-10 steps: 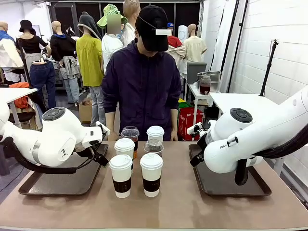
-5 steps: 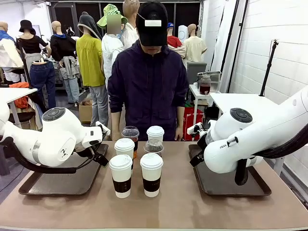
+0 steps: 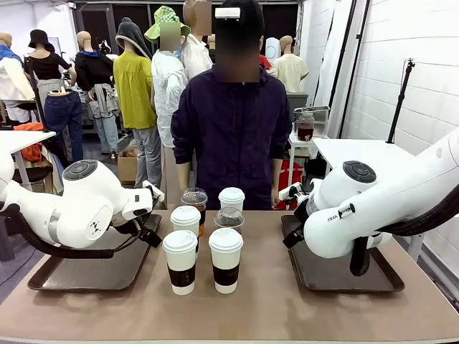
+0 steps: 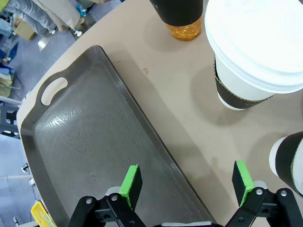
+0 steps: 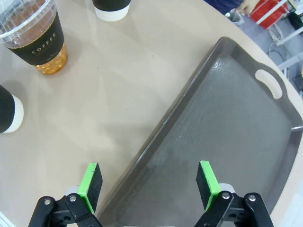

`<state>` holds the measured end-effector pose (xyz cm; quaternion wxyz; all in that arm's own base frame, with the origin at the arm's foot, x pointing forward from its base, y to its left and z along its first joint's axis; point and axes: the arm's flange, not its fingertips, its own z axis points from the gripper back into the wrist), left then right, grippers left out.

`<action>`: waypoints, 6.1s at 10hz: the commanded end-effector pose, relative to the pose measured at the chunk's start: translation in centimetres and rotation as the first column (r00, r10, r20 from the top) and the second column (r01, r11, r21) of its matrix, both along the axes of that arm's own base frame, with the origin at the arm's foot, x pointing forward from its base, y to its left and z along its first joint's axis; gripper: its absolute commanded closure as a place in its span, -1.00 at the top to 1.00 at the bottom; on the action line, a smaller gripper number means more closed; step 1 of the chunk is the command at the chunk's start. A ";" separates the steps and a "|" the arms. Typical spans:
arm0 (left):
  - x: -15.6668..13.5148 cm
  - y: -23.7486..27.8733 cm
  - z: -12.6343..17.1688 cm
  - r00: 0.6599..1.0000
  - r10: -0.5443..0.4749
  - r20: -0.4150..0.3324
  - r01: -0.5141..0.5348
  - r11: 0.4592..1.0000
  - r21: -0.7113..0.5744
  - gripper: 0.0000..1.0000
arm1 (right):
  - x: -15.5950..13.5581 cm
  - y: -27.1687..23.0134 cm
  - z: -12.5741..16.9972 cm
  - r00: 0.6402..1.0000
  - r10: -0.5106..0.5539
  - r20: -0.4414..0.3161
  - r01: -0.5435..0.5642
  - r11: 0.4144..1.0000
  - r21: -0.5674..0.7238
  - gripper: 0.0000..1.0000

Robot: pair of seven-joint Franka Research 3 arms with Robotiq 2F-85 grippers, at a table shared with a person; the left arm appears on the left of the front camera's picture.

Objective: Distribute the coffee onto the tray.
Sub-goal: Pick up one iced Americano and place it on the right Handle tray.

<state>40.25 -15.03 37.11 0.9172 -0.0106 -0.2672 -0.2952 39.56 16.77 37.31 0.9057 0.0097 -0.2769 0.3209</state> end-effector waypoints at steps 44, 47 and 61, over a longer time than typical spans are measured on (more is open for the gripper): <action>-5.2 7.2 20.2 0.956 -0.149 0.254 0.216 0.941 -0.260 1.00 | 3.5 -10.3 18.9 0.830 0.520 0.200 -0.557 0.758 0.340 1.00; -5.2 7.2 20.2 0.956 -0.149 0.254 0.216 0.941 -0.260 1.00 | 6.2 -11.4 15.1 0.716 0.648 0.261 -0.698 0.657 0.285 1.00; -5.2 7.2 20.2 0.956 -0.149 0.254 0.216 0.941 -0.260 1.00 | 11.4 -11.0 3.8 0.697 0.616 0.367 -0.713 0.539 0.449 1.00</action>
